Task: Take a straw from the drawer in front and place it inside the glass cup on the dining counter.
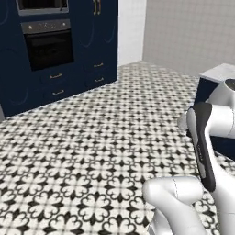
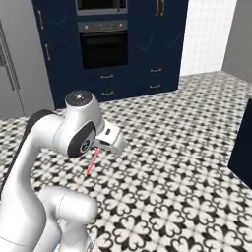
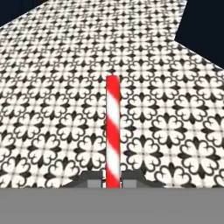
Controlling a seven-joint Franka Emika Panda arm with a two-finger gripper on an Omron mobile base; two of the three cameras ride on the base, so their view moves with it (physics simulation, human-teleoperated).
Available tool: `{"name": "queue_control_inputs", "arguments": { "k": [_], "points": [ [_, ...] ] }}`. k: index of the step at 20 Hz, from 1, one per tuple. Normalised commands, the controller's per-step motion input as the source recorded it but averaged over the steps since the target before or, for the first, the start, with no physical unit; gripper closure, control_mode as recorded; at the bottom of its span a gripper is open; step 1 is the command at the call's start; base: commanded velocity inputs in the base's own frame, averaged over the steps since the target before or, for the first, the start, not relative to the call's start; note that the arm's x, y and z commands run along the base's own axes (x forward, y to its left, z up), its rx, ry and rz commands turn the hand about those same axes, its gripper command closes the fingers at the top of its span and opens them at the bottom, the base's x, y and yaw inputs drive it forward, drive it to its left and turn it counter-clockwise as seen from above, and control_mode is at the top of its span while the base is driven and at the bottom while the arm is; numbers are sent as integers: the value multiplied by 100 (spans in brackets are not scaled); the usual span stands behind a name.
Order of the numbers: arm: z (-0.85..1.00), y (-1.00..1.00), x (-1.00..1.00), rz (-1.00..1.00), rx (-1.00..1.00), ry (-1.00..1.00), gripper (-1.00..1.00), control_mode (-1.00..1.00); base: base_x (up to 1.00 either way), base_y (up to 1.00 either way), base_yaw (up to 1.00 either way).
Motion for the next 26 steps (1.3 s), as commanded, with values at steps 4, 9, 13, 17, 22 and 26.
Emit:
{"name": "queue_control_inputs", "arguments": {
  "k": [4, 9, 13, 17, 22, 26],
  "points": [
    [0, 0, 0, 0, 0, 0, 100, 100, 100, 0, -20],
    [0, 0, 0, 0, 0, 0, 100, 100, 100, 0, -27],
    [0, 0, 0, 0, 0, 0, 100, 100, 100, 0, -33],
    [0, 0, 0, 0, 0, 0, 100, 100, 100, 3, -36],
    [0, 0, 0, 0, 0, 0, 100, 100, 100, 25, -39],
    [0, 0, 0, 0, 0, 0, 100, 100, 100, 52, -41]
  ]
}}
